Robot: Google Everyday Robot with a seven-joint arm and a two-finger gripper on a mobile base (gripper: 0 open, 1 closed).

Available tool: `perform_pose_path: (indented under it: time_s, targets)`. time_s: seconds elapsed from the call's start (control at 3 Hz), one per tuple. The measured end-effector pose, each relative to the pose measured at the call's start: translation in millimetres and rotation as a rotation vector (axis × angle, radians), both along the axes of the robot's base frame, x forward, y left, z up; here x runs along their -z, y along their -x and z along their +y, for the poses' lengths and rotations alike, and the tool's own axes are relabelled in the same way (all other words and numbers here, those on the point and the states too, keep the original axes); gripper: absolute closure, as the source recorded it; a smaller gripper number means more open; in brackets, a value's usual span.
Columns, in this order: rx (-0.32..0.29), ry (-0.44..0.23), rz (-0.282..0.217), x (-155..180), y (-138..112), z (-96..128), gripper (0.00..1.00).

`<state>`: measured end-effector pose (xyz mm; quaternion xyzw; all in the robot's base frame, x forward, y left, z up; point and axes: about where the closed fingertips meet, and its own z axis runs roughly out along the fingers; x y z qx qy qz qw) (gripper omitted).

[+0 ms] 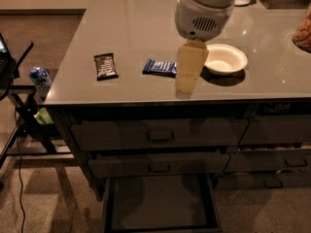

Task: Place rxbar chocolate into bottom drawer

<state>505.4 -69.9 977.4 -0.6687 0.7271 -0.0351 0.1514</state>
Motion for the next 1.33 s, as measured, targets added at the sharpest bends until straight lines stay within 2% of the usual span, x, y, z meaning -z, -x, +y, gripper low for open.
perform_pose_path:
  time_s: [0.67, 1.0, 1.33]
  targets:
    - [-0.064, 0.006, -0.020, 9, -64, 45, 0.00]
    - [-0.064, 0.006, -0.021, 10, -64, 45, 0.00]
    - [-0.079, -0.040, -0.025, 19, -82, 59, 0.00]
